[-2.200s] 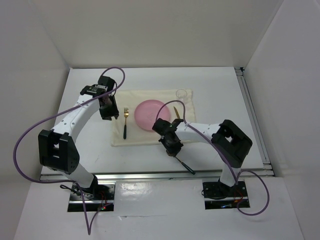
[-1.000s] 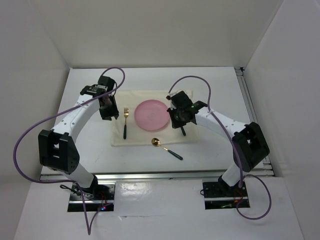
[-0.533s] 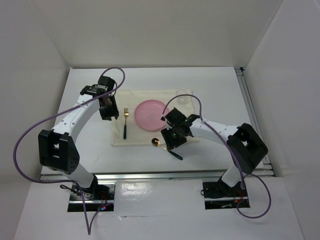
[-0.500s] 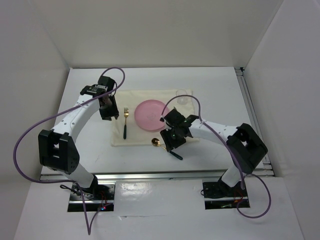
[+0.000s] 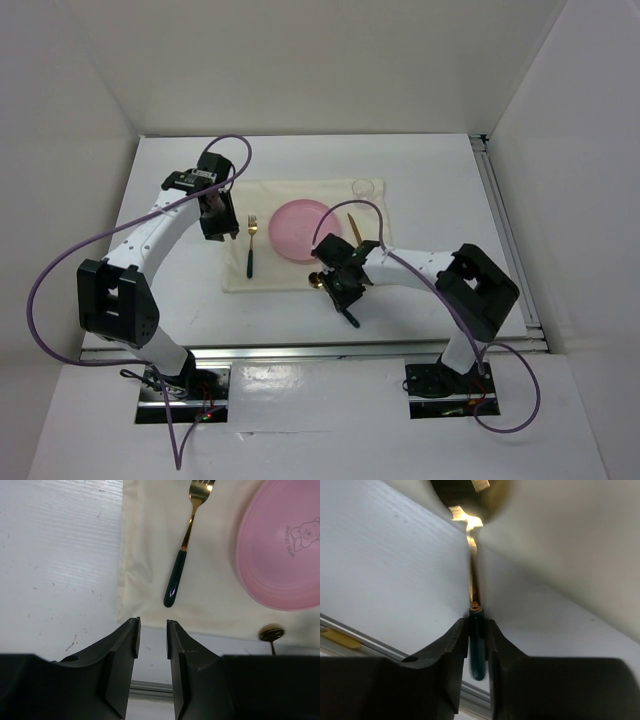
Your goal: Set the dinner table for one person
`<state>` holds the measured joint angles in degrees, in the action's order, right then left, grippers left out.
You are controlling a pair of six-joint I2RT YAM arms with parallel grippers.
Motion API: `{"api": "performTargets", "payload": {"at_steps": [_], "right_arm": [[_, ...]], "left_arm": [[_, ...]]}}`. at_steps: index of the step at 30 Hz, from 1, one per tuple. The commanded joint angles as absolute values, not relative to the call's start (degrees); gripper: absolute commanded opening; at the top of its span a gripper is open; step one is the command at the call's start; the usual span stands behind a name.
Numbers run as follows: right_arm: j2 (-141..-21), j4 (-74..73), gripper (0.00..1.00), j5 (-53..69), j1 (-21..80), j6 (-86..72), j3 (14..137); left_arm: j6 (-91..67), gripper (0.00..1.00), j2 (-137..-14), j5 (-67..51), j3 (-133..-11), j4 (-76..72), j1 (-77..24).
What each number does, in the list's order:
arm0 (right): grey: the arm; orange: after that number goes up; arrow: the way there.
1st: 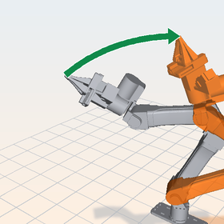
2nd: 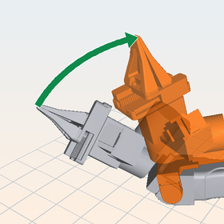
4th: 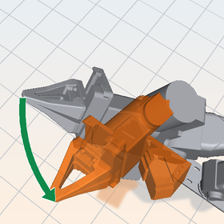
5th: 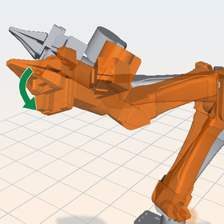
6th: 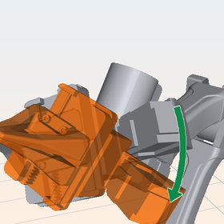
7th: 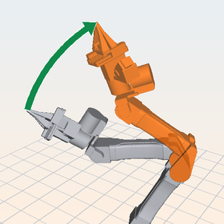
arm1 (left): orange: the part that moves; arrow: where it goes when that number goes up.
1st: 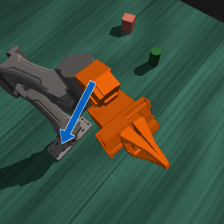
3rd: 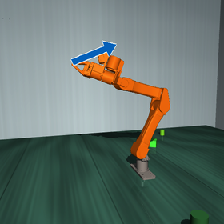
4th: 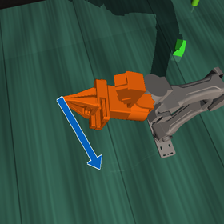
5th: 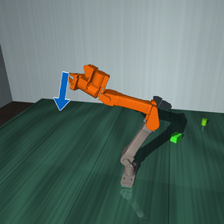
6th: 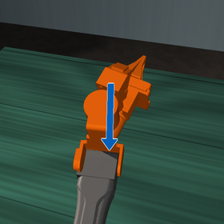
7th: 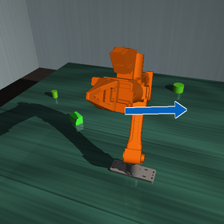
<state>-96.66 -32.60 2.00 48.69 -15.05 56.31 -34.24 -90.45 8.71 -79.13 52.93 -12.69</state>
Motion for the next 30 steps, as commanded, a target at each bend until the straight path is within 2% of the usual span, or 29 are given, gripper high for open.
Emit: {"api": "performTargets", "payload": {"at_steps": [1, 3, 4, 7, 9, 14, 19, 30], "right_arm": [[-95.89, -32.17, 0.23, 0.87, 52.02, -13.89, 56.43], [-93.09, -32.95, 0.05, 2.19, 53.60, -12.31, 57.30], [-91.86, -33.48, 0.00, 2.72, 55.01, -11.61, 58.26], [-86.67, -36.12, 0.00, 2.20, 55.63, -10.81, 61.69], [-84.04, -38.83, 0.00, -4.78, 55.11, -12.91, 64.23], [-84.55, -43.42, 0.00, -10.55, 42.67, -23.00, 67.41], [-90.08, -39.12, 0.00, -7.31, 29.91, -27.25, 68.72], [-100.89, -31.47, 0.01, -6.59, 21.62, -21.45, 71.46]], "left_arm": [[-33.31, 0.45, -90.53, 9.32, -81.12, 53.44, -12.92], [-33.31, 0.45, -90.53, 9.32, -81.12, 53.44, -12.92], [-33.31, 0.45, -90.53, 9.32, -81.12, 53.44, -12.92], [-33.31, 0.45, -90.53, 9.32, -81.12, 53.44, -12.92], [-33.31, 0.45, -90.53, 9.32, -81.65, 53.44, -12.92], [-33.84, 0.45, -90.53, 9.32, -81.65, 53.44, -12.92], [-33.84, 0.45, -90.01, 8.79, -81.12, 52.91, -12.92], [-33.84, 0.45, -90.00, 9.84, -82.27, 53.61, -12.92]]}}
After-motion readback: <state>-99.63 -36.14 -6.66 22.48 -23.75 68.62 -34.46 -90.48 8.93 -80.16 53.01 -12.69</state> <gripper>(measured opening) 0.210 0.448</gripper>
